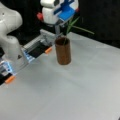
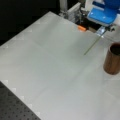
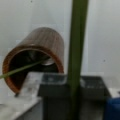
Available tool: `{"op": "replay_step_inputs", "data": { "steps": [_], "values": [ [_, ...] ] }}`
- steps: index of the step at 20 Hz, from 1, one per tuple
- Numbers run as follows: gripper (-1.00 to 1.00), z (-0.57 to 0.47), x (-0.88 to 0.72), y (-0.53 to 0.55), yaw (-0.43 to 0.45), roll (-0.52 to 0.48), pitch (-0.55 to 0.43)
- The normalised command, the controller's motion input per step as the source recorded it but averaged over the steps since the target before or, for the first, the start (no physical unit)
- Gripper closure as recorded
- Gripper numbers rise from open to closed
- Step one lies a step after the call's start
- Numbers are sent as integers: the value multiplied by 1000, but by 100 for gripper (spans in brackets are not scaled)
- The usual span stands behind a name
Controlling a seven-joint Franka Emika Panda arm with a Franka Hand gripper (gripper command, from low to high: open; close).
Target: Flower insertion into a vase
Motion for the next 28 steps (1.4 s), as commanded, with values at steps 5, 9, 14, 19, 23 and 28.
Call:
{"op": "replay_step_inputs", "data": {
  "steps": [5,9,14,19,23,28],
  "values": [
    [100,123,-237,301,-131,99,40],
    [100,58,-131,214,-104,59,48],
    [100,-19,-184,179,-153,39,59],
    [100,-49,-285,160,-169,8,78],
    [100,-94,-406,127,-141,18,24],
    [100,-160,-435,114,-104,35,-40]
  ]
}}
